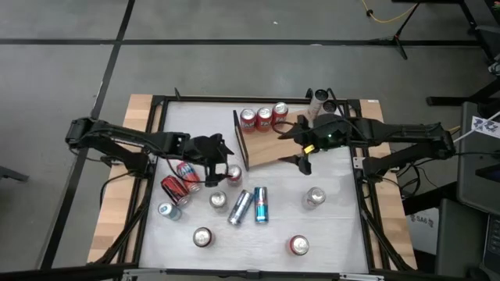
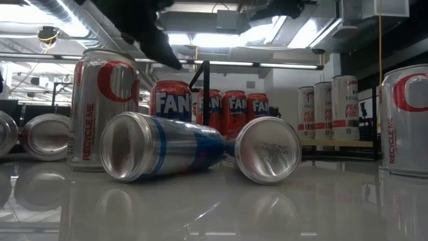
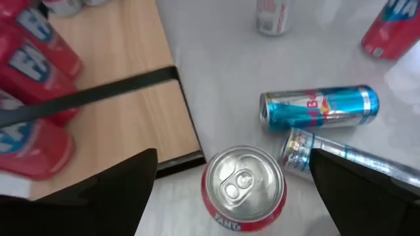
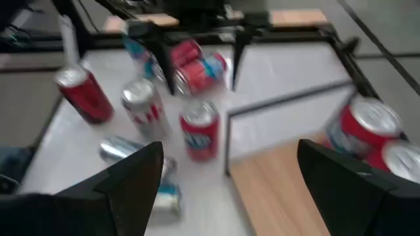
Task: Place canned beverage on shelf
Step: Put the center orange soda can on the shelf
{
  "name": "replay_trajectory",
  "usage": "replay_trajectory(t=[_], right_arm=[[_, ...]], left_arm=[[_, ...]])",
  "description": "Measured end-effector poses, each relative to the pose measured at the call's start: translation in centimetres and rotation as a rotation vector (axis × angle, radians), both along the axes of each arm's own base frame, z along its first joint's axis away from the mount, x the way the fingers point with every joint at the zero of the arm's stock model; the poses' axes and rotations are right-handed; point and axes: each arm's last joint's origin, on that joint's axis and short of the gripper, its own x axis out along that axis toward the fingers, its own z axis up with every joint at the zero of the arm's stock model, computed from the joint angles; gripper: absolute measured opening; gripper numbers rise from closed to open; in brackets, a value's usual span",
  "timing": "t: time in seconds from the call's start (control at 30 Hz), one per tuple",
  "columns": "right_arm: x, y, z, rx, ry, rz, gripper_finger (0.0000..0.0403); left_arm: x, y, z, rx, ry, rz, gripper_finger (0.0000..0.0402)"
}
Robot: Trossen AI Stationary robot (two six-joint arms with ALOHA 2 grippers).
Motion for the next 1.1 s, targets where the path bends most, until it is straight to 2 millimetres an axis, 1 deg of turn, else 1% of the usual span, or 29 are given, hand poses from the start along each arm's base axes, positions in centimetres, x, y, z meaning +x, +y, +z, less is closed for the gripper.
replay_trajectory(t=[0.13, 0.27, 0.43, 0.7, 0.83, 1.0, 1.1], right_arm=[[1.8, 0.1, -0.4, 0.022, -0.05, 0.042, 0.0341], [3.9, 0.2, -1.1, 0.029, -0.058, 0.067, 0.0341], [6.7, 0.3, -1.3, -0.007, -0.043, 0.11, 0.0341], [10.7, 0.5, -1.4, -0.041, 0.027, 0.217, 0.0341], [12.3, 0.5, -2.1, -0.053, 0.07, 0.236, 0.0341], [13.9, 0.5, -3.2, -0.07, 0.083, 0.252, 0.0341], [14.7, 0.5, -4.2, -0.083, 0.096, 0.262, 0.0341]], left_arm=[[-1.6, 0.1, 1.5, -0.016, -0.032, 0.011, 0.0389], [-3.2, 0.2, 2.6, -0.039, -0.046, 0.031, 0.0389], [-4.6, 0.2, 3.2, -0.044, -0.034, 0.035, 0.0389], [-5.1, 0.2, 3.5, -0.045, -0.04, 0.036, 0.0389], [-5.2, 0.3, 3.5, -0.041, -0.033, 0.043, 0.0389], [-5.4, 0.3, 3.4, -0.048, -0.018, 0.078, 0.0389], [-6.0, 0.4, 3.7, -0.068, -0.02, 0.095, 0.0389]])
